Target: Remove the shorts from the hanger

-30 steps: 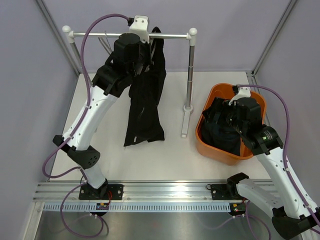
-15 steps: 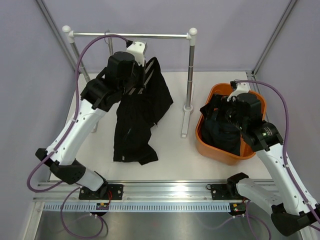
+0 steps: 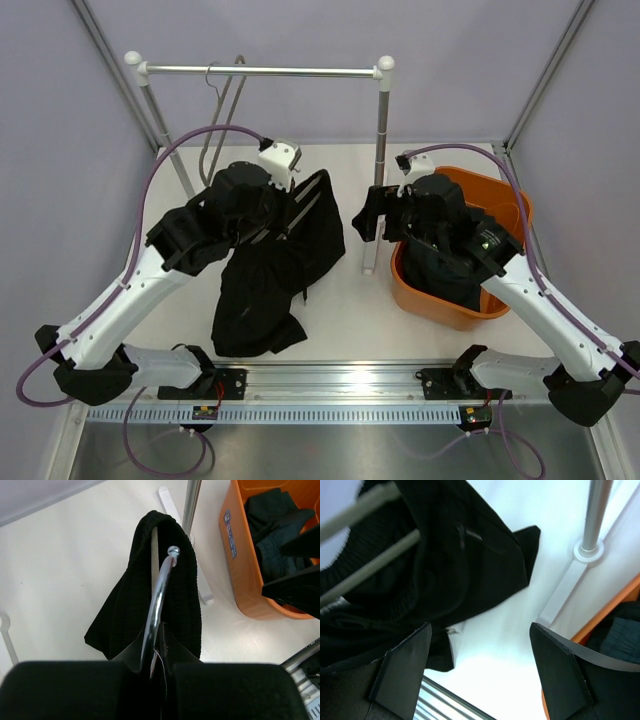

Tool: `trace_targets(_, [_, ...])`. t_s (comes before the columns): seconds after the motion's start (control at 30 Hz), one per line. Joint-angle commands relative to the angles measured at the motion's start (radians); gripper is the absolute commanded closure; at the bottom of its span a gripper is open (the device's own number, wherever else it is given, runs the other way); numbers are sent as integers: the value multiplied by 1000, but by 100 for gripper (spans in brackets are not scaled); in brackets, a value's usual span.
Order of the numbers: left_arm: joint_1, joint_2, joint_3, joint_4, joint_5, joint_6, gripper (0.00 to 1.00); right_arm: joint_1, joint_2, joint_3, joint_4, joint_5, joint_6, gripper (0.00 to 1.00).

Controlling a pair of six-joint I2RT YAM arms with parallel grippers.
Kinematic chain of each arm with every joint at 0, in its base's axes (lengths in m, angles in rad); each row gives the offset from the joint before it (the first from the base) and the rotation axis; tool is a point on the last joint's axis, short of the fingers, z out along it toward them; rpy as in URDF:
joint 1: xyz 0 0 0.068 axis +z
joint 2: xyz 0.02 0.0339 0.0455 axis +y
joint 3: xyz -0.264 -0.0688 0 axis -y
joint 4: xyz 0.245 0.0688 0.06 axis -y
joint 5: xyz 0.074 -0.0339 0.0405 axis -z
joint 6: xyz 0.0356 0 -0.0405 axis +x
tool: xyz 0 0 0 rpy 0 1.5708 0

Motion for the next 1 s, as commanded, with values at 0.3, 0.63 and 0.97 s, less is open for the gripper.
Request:
trace_targets(0.3, [-56,-166,-145,91,49,-48,100,142,106,78,132,145,81,17])
trace_targets(0.63, [-62,-233,-206,91,81,-54,100,219,227,138,163,226,102,19])
trace_targets(0.97, [-66,-288,-218,70,113,-62,100,218,285,176,184,326,68,65])
